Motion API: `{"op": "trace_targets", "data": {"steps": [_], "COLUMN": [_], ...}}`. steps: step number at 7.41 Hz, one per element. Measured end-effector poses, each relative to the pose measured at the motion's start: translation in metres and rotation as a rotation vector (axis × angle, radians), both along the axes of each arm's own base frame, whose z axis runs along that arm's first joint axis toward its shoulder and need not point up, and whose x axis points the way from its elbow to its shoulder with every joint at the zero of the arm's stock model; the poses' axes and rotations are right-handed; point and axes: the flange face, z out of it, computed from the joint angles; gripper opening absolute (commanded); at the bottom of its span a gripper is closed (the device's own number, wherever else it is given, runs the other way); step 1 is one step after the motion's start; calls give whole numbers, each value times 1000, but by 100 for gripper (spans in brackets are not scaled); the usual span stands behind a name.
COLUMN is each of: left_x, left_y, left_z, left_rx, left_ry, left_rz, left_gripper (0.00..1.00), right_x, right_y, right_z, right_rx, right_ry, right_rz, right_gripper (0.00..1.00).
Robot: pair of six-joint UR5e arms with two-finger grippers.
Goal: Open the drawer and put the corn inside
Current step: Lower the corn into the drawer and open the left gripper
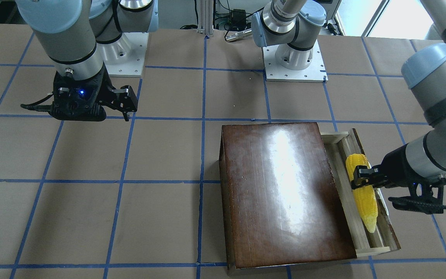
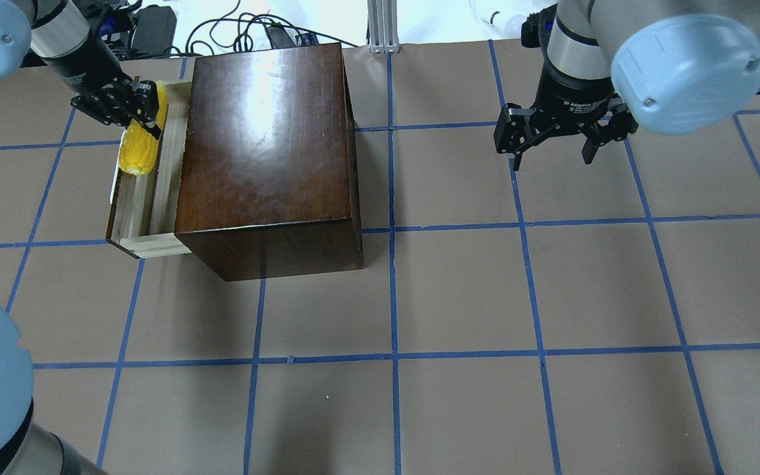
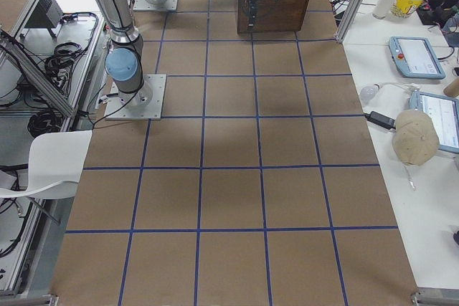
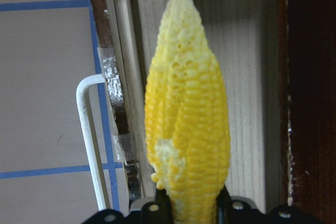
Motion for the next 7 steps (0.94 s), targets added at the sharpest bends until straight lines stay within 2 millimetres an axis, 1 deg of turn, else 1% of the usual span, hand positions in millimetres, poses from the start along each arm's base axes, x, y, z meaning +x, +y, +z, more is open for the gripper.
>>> {"op": "trace_targets", "data": {"steps": [2,3,4,7], "left_x": [-3,-3,-2,-3], "left_y": [0,1,2,3], "left_z": [-18,-25,-30,-33], "left_rx": [26,39,47,64], "left_ry": [32,38,41,40], "left_rz": [-1,1,2,12], "left_gripper": [8,77,100,100], "right_x": [0,0,0,0], "right_y": [0,0,0,0], "right_z": [0,0,0,0], "right_rx": [0,0,0,0], "right_ry": [0,0,0,1], "right_rz": [0,0,0,0], "right_gripper": [100,100,100,100]}}
